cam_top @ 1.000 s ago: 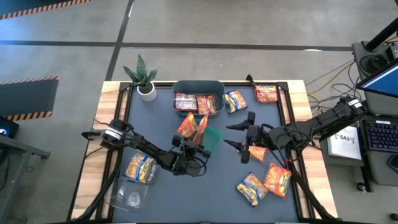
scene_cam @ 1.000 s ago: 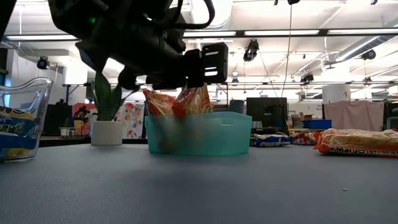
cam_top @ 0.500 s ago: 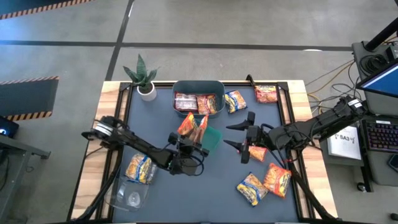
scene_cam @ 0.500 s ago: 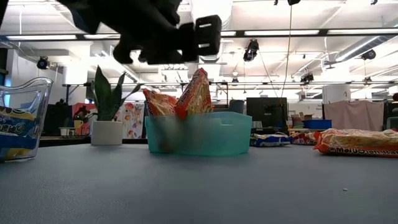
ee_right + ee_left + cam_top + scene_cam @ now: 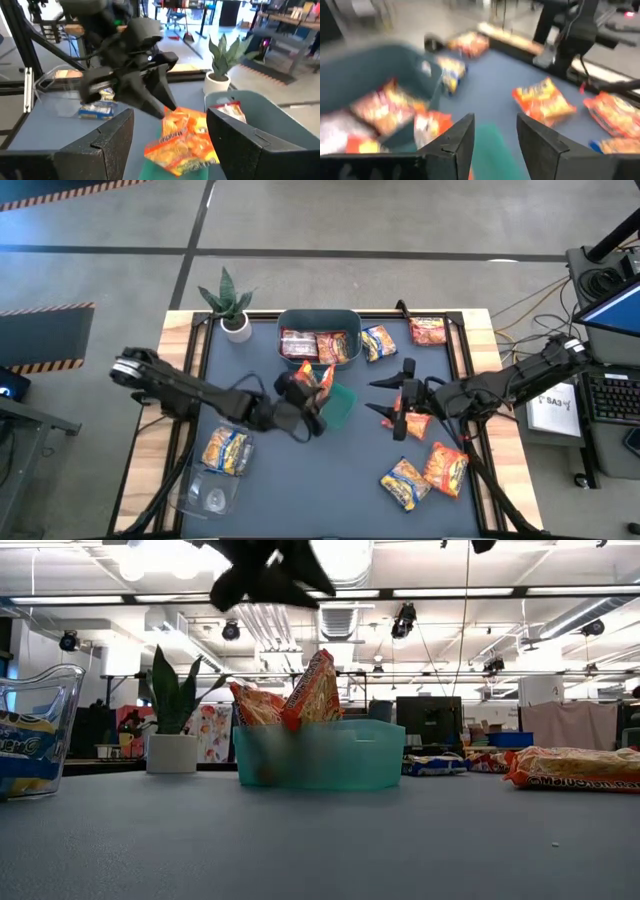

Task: Sort Maruchan noodles
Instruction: Put the orange noodle pack into the green bin

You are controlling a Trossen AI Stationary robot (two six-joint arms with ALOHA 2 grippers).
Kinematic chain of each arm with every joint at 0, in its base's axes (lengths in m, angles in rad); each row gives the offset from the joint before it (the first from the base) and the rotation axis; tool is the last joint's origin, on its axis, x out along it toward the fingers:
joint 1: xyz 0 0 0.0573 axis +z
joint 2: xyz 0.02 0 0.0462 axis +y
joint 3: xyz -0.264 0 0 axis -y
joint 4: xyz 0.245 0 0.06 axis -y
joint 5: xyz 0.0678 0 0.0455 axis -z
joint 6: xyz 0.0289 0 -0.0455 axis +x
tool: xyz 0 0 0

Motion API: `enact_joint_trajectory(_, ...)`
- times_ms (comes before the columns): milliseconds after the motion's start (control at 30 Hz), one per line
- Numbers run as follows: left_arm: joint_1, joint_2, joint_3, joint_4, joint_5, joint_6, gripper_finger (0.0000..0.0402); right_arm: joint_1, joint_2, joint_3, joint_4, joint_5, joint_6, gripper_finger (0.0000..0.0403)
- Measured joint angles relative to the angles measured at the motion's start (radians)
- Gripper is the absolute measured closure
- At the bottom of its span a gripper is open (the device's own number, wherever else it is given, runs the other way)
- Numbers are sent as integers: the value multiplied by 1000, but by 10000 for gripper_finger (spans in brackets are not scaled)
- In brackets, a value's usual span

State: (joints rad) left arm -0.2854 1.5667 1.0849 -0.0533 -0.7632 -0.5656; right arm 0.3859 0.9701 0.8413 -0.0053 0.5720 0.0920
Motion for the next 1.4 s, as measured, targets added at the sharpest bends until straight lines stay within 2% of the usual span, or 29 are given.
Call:
enact_joint_trajectory(67,29,-24,0,-104,55,-91,272,0,-21,0,-38,-4,25,165)
enact_joint_trajectory(200,49,-36,0,-207,73,-184,272,0,-48,0,-105,-3,68,161)
enact_joint_trajectory(500,48,-35,0,-179,75,-278,268,0,-51,0,-158,-4,67,162)
enact_joint_trajectory(767,68,9,21,-149,73,-288,224,0,-52,0,-162,-4,63,158)
enact_joint_trajectory(933,75,62,127,-264,70,-290,205,0,-53,0,-162,-3,49,156)
enact_joint_trajectory(1100,78,153,295,-551,60,-376,203,0,-53,0,-163,-3,46,156)
enact_joint_trajectory(1200,78,216,382,-668,55,-418,203,0,-53,0,-163,-3,46,156)
enact_joint_trajectory(1400,78,312,495,-770,53,-423,203,0,-53,0,-165,-3,46,156)
